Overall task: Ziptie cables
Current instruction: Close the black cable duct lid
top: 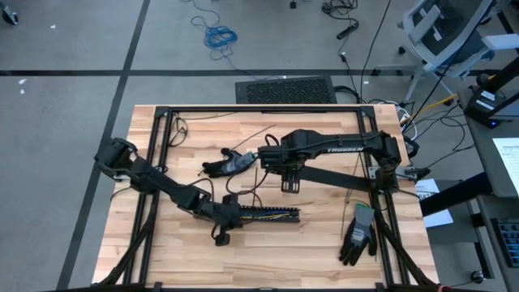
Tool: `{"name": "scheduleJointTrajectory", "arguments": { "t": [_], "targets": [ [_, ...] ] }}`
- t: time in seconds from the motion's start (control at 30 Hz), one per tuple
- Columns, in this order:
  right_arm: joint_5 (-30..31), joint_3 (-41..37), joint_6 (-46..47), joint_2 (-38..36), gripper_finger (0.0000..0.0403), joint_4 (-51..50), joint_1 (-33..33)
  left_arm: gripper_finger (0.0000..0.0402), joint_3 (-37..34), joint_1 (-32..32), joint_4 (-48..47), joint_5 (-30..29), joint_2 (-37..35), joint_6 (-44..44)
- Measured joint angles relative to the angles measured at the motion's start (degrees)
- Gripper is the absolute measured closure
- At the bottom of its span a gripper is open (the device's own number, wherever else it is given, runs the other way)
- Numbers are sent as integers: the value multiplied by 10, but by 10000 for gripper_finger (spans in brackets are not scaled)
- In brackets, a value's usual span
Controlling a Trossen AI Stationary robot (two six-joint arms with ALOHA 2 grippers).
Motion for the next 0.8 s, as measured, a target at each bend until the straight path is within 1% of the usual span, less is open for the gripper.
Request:
{"name": "scheduleJointTrajectory", "arguments": {
  "t": [0.1, 0.27, 0.37, 0.5, 0.6, 0.63, 0.7, 0.73, 0.8],
  "targets": [
    [0, 0, 0, -1, 206, 0, 0, 401, 14, 11, 2, 19, 15, 27],
    [0, 0, 5, -1, 206, -2, 0, 401, 41, 30, 2, 14, 45, 65],
    [0, 0, 5, -1, 206, -2, 0, 401, 54, 34, 2, 20, 57, 88],
    [0, 0, 7, -1, 206, -4, 0, 401, 59, 37, 1, 19, 65, 91],
    [0, 0, 7, -1, 206, -5, 0, 401, 59, 39, 2, -5, 65, 90],
    [0, 0, 6, -1, 206, -5, 0, 401, 59, 39, 2, -21, 65, 86],
    [2, 0, 6, -1, 206, -6, 0, 401, 59, 40, 1, -63, 65, 50],
    [8, 0, 6, -1, 206, -7, 0, 401, 61, 42, -1, -71, 65, 29],
    [13, 0, 5, -1, 206, -12, 0, 401, 65, 47, -2, -71, 65, 12]
  ]
}}
